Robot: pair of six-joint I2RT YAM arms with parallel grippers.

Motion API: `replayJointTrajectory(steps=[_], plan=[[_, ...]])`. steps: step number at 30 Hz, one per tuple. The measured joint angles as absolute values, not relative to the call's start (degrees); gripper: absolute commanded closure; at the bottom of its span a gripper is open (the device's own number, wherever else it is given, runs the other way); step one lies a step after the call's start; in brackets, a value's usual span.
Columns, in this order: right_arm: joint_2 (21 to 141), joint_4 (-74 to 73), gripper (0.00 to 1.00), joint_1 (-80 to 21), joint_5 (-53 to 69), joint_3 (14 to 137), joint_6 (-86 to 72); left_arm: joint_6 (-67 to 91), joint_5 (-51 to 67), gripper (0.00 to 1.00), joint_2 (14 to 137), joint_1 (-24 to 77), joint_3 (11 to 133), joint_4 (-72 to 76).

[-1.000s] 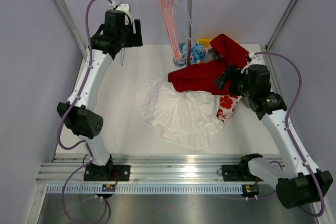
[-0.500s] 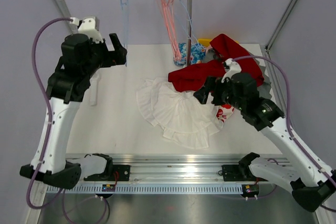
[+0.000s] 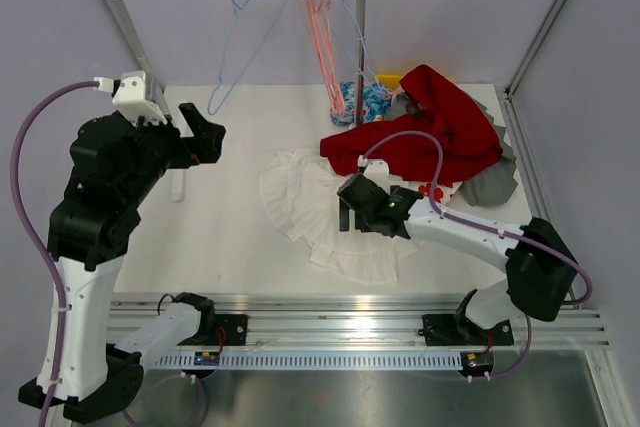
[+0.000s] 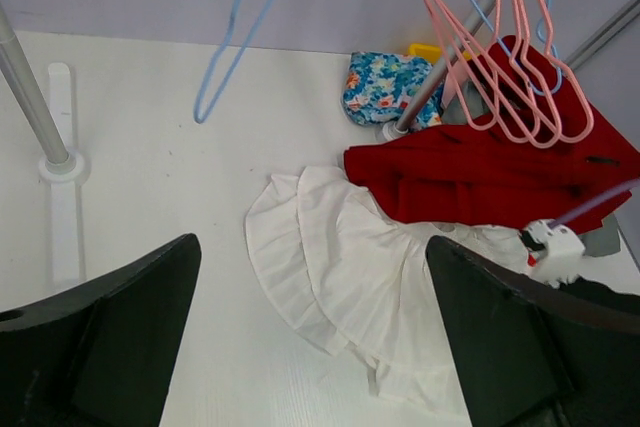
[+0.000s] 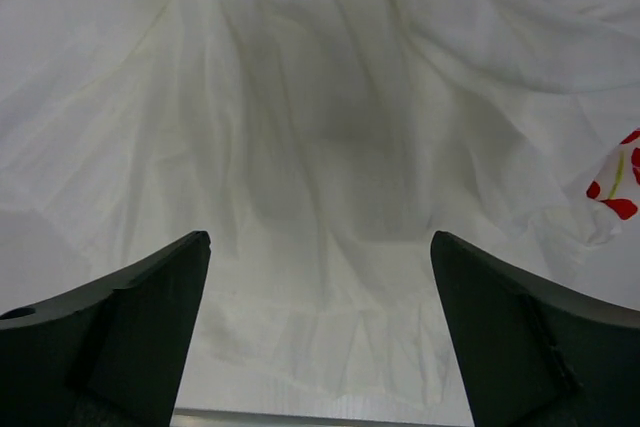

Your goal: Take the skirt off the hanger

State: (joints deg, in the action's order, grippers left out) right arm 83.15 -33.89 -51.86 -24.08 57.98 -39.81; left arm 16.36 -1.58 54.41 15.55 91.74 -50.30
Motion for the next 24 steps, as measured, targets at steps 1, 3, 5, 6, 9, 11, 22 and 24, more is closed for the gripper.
replayJointTrajectory(steps=[1,3,5,6,9,11,22,24], plan=[[85.3,-34.0,0.01,-51.9,-25.6,58.5,-40.0,16.5,-1.3,0.01,53.9,15.6,91.6,-50.6],[90.1,-34.4,0.01,-51.7,-28.0,60.7,-40.3,16.6,-0.8,0.01,52.8,15.6,91.3,-51.0],[94.8,-34.2,0.01,-51.6,-29.5,63.1,-40.4,16.8,-0.3,0.01,52.1,15.6,91.2,-51.2],[97.4,-33.9,0.01,-51.5,-30.0,64.4,-40.5,16.8,-0.1,0.01,51.7,15.6,91.2,-51.2],[103.7,-32.1,0.44,-51.4,-30.8,66.4,-40.9,16.8,0.1,0.01,51.0,15.6,91.2,-51.5],[106.0,-31.2,0.75,-51.4,-30.9,66.4,-41.2,16.7,0.2,0.01,50.8,15.6,91.2,-51.8],[91.2,-34.4,1.00,-51.2,-37.5,59.3,-45.2,15.6,0.1,0.01,49.6,15.6,91.2,-54.0],[81.9,-37.7,1.00,-49.8,-40.3,60.9,-44.1,15.6,0.1,0.01,49.5,15.6,91.2,-54.0]])
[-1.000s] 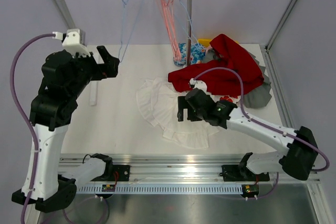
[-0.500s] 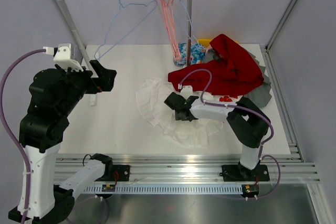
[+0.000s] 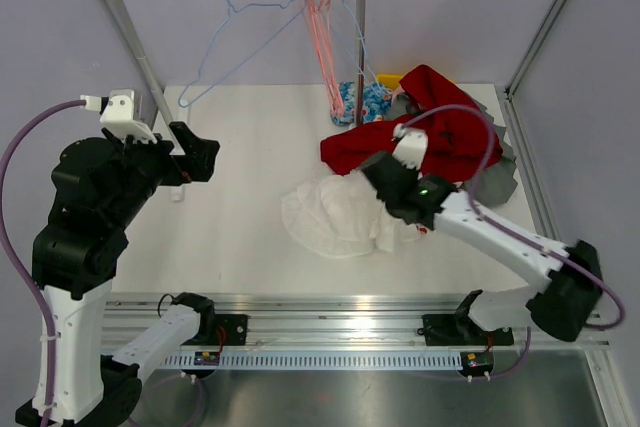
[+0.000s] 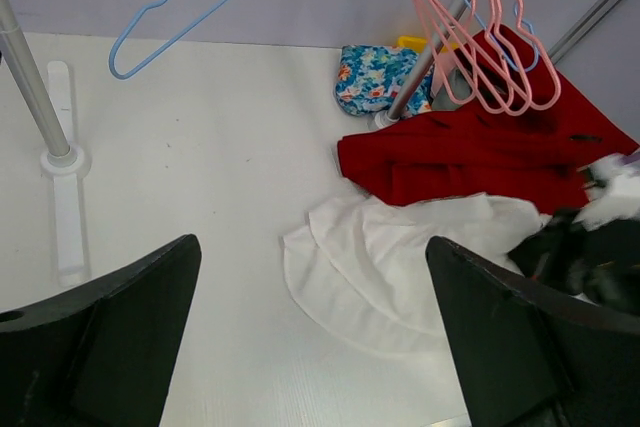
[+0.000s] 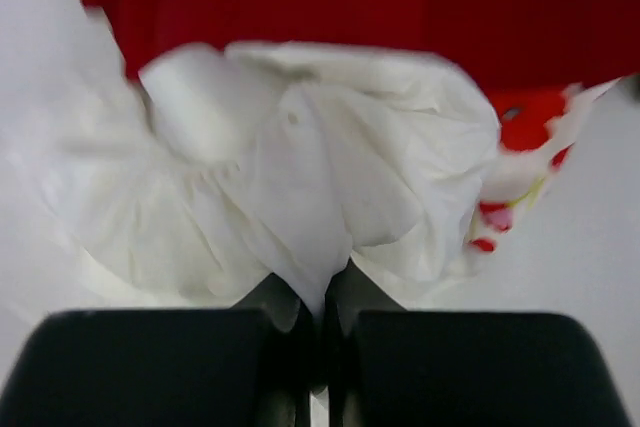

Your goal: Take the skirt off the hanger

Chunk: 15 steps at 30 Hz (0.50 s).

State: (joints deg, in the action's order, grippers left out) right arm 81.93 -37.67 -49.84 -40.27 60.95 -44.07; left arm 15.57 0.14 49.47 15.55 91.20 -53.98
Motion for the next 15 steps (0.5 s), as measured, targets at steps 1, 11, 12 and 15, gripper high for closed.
replayJointTrajectory(steps=[1,11,12,15], plan=[[77.8,-39.2,1.00,-48.0,-40.9,63.2,-42.1,15.6,0.1,0.01,49.5,15.6,91.2,-54.0],[77.5,-35.7,1.00,-15.5,-40.8,100.9,-18.0,15.7,0.1,0.01,49.5,15.6,91.2,-53.0],[80.4,-35.4,1.00,-14.3,-39.9,104.7,-16.7,15.7,0.1,0.01,49.5,15.6,91.2,-52.9],[90.8,-35.1,1.00,-12.9,-36.9,115.0,-14.2,15.7,0.1,0.01,49.5,15.6,91.2,-52.6]])
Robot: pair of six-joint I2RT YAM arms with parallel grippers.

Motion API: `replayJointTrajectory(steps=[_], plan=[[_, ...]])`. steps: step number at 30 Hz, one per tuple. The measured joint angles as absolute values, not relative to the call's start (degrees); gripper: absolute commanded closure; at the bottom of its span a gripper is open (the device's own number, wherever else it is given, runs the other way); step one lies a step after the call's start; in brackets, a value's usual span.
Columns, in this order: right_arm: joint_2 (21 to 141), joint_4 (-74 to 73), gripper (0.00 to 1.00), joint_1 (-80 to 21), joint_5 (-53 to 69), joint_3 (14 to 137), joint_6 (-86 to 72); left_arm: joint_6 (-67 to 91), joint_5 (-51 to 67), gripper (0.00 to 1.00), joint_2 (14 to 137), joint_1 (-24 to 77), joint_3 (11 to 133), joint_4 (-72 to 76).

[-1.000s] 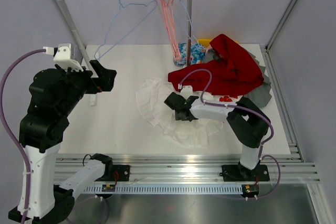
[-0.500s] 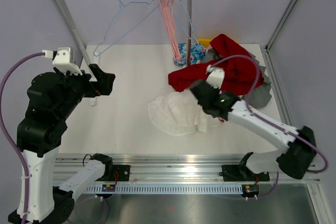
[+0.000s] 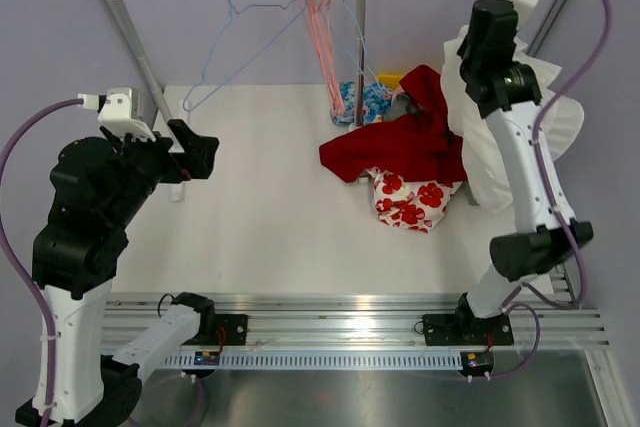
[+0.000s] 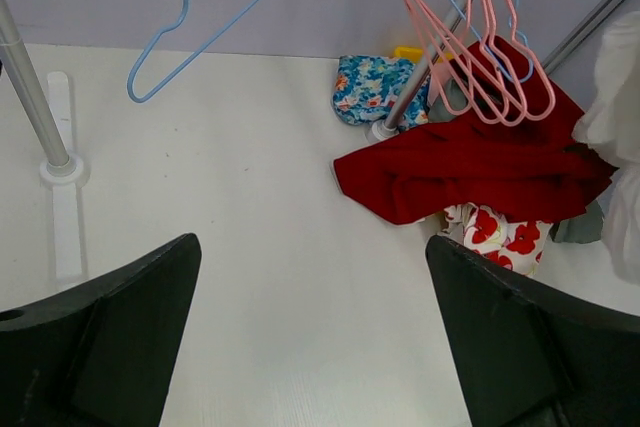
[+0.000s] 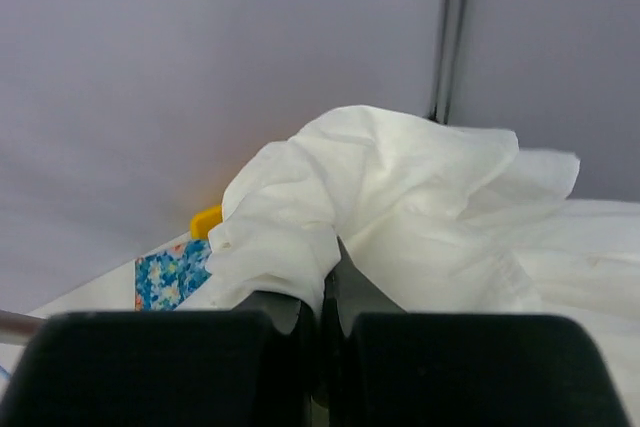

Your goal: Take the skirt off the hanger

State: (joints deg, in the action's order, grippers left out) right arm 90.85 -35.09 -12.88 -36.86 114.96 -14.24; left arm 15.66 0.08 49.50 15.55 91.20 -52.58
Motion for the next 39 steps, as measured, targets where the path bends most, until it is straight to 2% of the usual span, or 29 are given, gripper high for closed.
replayJointTrajectory(steps=[5,9,10,11,13,18,22,26,31,35,39], plan=[[107.8,-36.0,1.00,-12.9,-32.1,124.4,-13.3,15.4,-0.7,0.01,49.6,15.6,91.2,-52.6],[113.8,-36.2,1.00,-12.9,-30.4,121.4,-14.7,15.2,-1.3,0.01,49.6,15.6,91.2,-52.6],[113.8,-35.7,0.86,-12.9,-30.0,118.2,-15.4,15.0,-1.4,0.01,49.6,15.6,91.2,-52.6],[113.5,-35.5,0.41,-12.8,-29.1,114.7,-16.0,15.0,-1.5,0.01,49.6,15.6,91.2,-52.6],[112.7,-33.9,0.01,-12.8,-28.0,109.4,-17.1,15.0,-1.6,0.01,49.6,15.6,91.2,-52.6],[104.2,-33.0,0.01,-12.8,-26.6,93.0,-18.2,15.0,-2.2,0.01,49.7,15.6,91.7,-53.3],[89.8,-33.8,0.01,-12.8,-26.3,87.3,-18.2,14.9,-3.7,0.01,49.2,15.6,92.1,-54.3],[69.0,-32.3,0.01,-12.8,-22.5,84.8,-18.2,14.8,-6.0,0.01,46.3,15.6,90.6,-54.3],[41.9,-27.3,0.01,-12.8,-15.4,74.1,-17.3,14.8,-8.6,0.01,41.6,15.6,87.6,-55.5],[32.3,-27.7,0.00,-12.8,-12.5,69.6,-17.3,14.8,-10.3,0.01,40.1,15.6,87.4,-56.4],[30.4,-29.9,0.00,-12.8,-10.2,67.8,-17.4,14.8,-11.3,0.01,39.3,15.6,87.2,-57.1]])
